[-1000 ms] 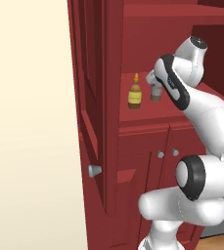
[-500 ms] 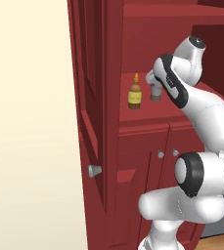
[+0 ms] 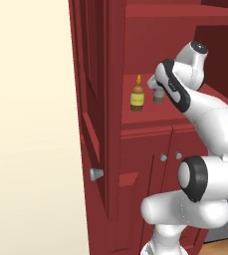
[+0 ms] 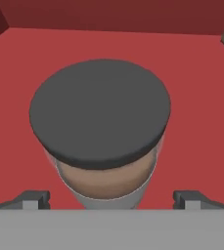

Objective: Pick the cinnamon and honey bottle from the cabinet and place them next to the mug.

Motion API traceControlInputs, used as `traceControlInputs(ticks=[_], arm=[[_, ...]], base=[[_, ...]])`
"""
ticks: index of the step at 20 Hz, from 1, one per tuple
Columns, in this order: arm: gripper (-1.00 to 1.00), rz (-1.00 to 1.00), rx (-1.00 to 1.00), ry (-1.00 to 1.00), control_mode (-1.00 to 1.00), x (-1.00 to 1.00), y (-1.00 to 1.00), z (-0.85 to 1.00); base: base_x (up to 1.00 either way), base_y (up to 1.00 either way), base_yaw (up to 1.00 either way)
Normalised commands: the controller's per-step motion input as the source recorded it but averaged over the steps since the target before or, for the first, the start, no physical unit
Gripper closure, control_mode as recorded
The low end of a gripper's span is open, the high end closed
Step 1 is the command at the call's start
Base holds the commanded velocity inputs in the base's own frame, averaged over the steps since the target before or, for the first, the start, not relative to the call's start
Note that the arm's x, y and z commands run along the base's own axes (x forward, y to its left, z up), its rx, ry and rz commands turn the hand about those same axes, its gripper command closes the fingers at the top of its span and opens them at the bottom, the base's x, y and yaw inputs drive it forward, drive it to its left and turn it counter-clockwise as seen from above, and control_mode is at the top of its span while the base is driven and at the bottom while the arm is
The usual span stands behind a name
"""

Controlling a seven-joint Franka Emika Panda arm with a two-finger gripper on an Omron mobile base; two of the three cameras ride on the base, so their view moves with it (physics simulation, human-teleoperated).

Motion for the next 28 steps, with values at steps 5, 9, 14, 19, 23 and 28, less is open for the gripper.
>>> traceControlInputs(ticks=[5,9,14,19,23,28], arm=[[-1.00,0.00,0.00,0.00,-1.00,0.11,0.00,0.00],[-1.00,0.00,0.00,0.00,-1.00,0.08,0.00,0.00],[-1.00,0.00,0.00,0.00,-1.00,0.00,0.00,0.00],[-1.00,0.00,0.00,-0.08,-1.00,0.00,0.00,-0.03],[-1.00,0.00,0.00,-0.12,-1.00,0.00,0.00,-0.07],[-1.00,0.00,0.00,-0.09,-1.00,0.05,0.00,-0.04]], base=[[0.00,0.00,0.00],[0.00,0.00,0.00],[0.00,0.00,0.00],[0.00,0.00,0.00],[0.00,0.00,0.00],[0.00,0.00,0.00]])
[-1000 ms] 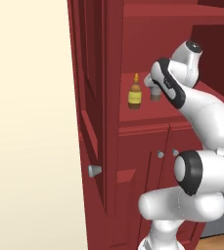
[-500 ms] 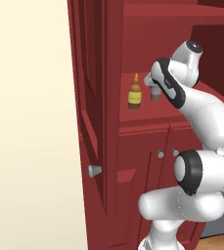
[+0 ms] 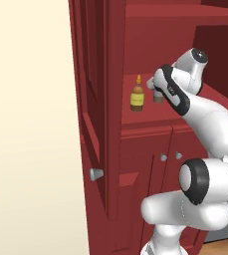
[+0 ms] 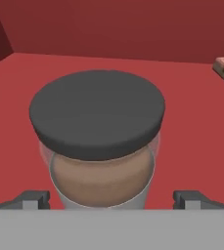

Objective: Pick the cinnamon and honey bottle from the cabinet and place them next to the mug.

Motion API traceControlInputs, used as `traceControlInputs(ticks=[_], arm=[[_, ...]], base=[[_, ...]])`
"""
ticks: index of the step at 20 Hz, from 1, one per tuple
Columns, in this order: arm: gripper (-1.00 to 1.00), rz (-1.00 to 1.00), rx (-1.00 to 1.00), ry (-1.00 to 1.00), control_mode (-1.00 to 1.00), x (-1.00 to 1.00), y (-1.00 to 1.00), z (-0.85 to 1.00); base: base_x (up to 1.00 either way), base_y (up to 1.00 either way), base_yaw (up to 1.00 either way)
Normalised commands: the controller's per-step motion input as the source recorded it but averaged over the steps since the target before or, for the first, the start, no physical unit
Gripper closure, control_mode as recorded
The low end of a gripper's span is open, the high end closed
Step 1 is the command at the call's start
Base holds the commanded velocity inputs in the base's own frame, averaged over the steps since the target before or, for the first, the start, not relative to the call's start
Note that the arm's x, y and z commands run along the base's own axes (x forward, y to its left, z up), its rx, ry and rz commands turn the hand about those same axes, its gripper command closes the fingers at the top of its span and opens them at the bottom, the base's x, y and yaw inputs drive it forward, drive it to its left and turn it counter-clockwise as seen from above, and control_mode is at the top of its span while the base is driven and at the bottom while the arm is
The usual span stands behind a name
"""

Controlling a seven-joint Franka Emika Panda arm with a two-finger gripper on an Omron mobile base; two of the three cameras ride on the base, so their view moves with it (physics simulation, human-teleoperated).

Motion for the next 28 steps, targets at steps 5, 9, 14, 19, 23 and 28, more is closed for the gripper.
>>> traceControlInputs(ticks=[5,9,14,19,23,28], arm=[[-1.00,0.00,0.00,-0.01,-1.00,0.01,0.00,0.00],[-1.00,0.00,0.00,0.00,-1.00,0.00,0.00,0.00],[1.00,0.00,0.00,0.00,-1.00,0.00,0.00,0.00],[1.00,0.00,0.00,0.00,-1.00,0.00,0.00,0.00],[1.00,0.00,0.00,0.00,-1.00,-0.02,0.00,0.00],[1.00,0.00,0.00,0.00,-1.00,-0.45,0.00,0.00]], base=[[0.00,0.00,0.00],[0.00,0.00,0.00],[0.00,0.00,0.00],[0.00,0.00,0.00],[0.00,0.00,0.00],[0.00,0.00,0.00]])
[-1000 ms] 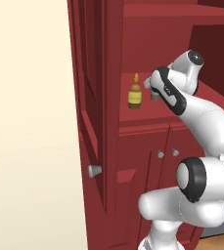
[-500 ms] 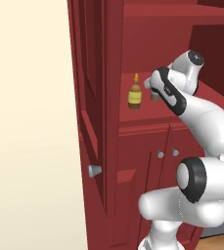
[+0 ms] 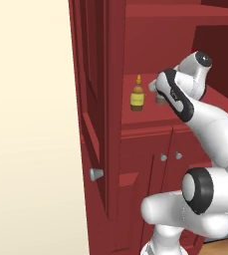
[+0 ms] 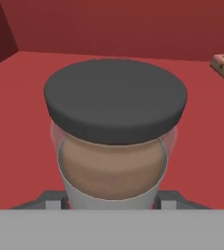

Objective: Pick the cinnamon and honey bottle from the cabinet and place them next to the mug.

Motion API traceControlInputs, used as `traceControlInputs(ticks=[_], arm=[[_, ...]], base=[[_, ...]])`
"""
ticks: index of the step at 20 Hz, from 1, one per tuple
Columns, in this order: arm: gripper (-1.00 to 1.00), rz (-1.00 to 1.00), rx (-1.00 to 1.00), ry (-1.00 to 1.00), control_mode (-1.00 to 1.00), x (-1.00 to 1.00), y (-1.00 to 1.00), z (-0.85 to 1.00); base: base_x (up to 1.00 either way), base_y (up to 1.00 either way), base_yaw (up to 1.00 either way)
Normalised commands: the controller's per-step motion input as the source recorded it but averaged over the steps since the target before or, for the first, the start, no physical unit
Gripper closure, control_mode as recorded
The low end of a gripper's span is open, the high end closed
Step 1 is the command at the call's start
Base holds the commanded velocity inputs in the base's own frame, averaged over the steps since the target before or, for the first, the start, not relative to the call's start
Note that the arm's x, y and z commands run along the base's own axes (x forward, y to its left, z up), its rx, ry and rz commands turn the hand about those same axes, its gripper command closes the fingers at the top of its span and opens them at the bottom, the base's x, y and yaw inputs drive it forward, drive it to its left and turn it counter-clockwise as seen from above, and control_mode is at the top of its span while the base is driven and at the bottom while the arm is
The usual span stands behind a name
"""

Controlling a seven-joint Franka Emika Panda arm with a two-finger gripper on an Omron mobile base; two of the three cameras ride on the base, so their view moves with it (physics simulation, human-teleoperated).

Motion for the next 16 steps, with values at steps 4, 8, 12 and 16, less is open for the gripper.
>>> traceControlInputs(ticks=[4,8,12,16], arm=[[1.00,0.00,0.00,-0.01,-1.00,-0.97,0.00,0.12],[1.00,0.00,0.00,0.00,-1.00,-0.93,0.00,0.33],[1.00,0.00,0.00,0.00,-1.00,-0.81,0.03,0.42],[1.00,-0.01,0.00,0.00,-1.00,-0.67,0.17,0.59]], base=[[0.00,0.00,0.00],[0.00,0.00,0.00],[0.00,0.00,0.00],[0.00,0.00,0.00]])
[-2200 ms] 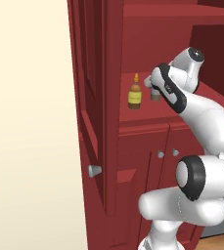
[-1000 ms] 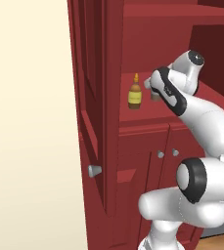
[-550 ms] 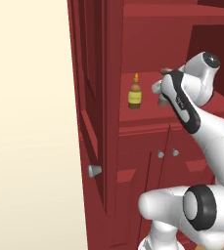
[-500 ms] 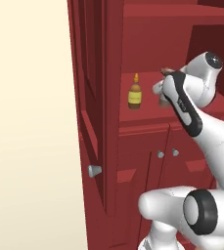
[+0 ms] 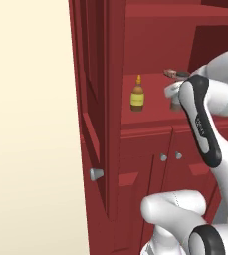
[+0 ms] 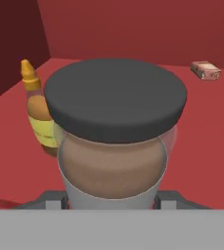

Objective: Pick the cinnamon and honey bottle from the cabinet and place them next to the mug.

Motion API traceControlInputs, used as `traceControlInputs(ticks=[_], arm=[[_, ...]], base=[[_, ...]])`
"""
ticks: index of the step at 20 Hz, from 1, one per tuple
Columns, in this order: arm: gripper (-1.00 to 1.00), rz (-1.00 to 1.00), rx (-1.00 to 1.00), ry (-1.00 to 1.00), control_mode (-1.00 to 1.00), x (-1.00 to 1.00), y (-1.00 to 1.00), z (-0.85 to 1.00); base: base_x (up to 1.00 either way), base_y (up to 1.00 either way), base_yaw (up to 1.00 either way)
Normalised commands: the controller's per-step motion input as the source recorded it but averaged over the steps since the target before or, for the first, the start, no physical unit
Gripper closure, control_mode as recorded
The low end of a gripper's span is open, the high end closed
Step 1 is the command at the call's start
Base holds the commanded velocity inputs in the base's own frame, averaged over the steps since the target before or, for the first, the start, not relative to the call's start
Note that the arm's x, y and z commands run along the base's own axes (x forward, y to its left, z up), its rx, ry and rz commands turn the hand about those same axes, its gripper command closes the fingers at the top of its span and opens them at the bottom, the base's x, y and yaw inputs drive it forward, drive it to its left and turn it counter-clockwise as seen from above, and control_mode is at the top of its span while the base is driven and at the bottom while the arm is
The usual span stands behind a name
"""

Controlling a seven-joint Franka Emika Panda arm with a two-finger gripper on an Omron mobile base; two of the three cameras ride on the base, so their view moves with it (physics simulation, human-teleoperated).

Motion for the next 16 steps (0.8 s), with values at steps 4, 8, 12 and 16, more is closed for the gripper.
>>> traceControlInputs(ticks=[4,8,12,16], arm=[[1.00,-0.03,0.00,0.00,-1.00,-0.71,0.03,0.31],[1.00,-0.02,0.00,-0.02,-1.00,-0.62,0.00,0.13],[1.00,0.00,0.00,0.00,-1.00,0.00,0.00,0.00],[1.00,0.00,0.00,0.00,-1.00,0.00,0.00,0.00]], base=[[0.00,0.00,0.00],[0.00,0.00,0.00],[0.00,0.00,0.00],[0.00,0.00,0.00]])
